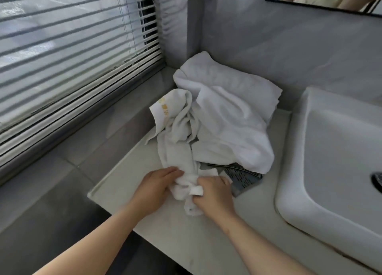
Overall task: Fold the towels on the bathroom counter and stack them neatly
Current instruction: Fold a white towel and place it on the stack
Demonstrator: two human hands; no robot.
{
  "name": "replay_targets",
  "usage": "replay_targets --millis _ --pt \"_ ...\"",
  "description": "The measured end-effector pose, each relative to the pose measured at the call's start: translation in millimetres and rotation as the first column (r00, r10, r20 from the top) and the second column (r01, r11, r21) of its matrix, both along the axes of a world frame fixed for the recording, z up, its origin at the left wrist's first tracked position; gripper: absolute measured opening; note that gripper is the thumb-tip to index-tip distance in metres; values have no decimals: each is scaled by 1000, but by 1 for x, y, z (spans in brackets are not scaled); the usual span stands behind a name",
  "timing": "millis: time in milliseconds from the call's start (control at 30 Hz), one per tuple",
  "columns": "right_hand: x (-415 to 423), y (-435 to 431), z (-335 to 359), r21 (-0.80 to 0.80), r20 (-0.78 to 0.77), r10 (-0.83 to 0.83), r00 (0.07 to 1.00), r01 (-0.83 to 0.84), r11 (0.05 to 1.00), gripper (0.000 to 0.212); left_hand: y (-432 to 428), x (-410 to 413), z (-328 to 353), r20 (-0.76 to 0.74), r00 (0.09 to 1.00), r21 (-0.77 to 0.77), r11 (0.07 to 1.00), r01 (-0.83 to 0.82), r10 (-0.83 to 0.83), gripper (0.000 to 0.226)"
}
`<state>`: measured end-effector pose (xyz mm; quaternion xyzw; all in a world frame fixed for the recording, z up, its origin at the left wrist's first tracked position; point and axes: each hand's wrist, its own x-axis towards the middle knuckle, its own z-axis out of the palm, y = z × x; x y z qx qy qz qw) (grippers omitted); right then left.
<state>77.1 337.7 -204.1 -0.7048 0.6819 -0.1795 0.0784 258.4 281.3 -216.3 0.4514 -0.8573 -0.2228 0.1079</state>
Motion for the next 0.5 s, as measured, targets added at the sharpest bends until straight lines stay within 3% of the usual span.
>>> replay_targets --millis 67,133,200,267,367,500 --pt "-2 0 11 -16 203 -37 978 41 999 27 -6 -4 -3 -7 998 -75 995 -62 62 66" --pt "-5 0 22 161 418 -164 893 105 981 20 -9 -12 4 5 989 -79 986 -148 149 66" --pt "-10 3 31 274 629 -287 723 139 952 20 -16 -20 13 -15 980 -66 978 -199 199 50" --pt "-15 9 42 289 778 -349 523 197 937 25 -20 -31 31 -6 982 -33 981 -189 189 39" --pt "-22 19 58 311 882 -376 285 248 918 30 -17 -46 56 -1 988 72 986 -152 153 19" --pt "-33 29 72 282 911 -376 172 406 869 35 -4 -63 84 -144 975 141 978 -150 170 9"
